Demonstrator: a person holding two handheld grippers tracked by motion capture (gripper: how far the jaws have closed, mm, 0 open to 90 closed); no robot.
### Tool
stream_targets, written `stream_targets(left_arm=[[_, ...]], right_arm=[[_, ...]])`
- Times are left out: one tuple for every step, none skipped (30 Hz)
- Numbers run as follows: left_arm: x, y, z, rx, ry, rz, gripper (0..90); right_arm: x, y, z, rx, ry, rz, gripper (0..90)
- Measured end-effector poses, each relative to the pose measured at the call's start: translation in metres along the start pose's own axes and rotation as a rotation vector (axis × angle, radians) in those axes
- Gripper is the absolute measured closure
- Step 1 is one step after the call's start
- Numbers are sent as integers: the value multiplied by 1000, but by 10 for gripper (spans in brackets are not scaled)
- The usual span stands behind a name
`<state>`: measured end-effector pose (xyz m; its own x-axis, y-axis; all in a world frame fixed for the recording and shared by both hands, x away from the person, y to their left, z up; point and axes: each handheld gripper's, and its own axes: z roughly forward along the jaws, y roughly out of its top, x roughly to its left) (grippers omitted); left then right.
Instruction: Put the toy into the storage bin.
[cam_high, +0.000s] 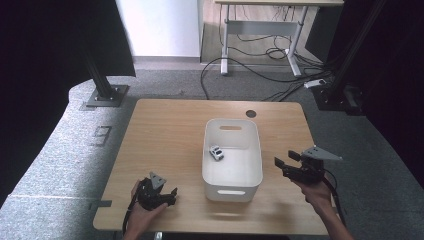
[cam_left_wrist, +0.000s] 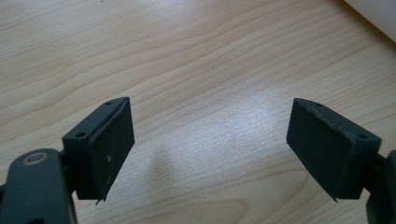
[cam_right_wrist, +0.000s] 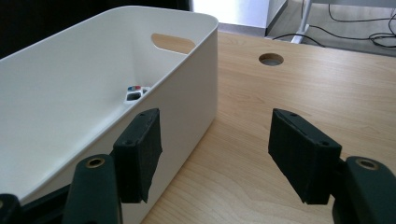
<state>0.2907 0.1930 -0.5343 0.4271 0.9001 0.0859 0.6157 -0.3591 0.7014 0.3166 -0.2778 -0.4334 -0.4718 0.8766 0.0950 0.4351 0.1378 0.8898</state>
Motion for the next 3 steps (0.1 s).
stream_targets(left_arm=[[0,0,0,0,0,-2,151],[1,0,0,-1,0,-4,151],[1,0,1,1,-1,-7,151]], right_arm=[[0,0,0,-1,-2,-2,340],[0,0,0,-2,-5,-7,340],[0,0,0,-3,-7,-10,339]])
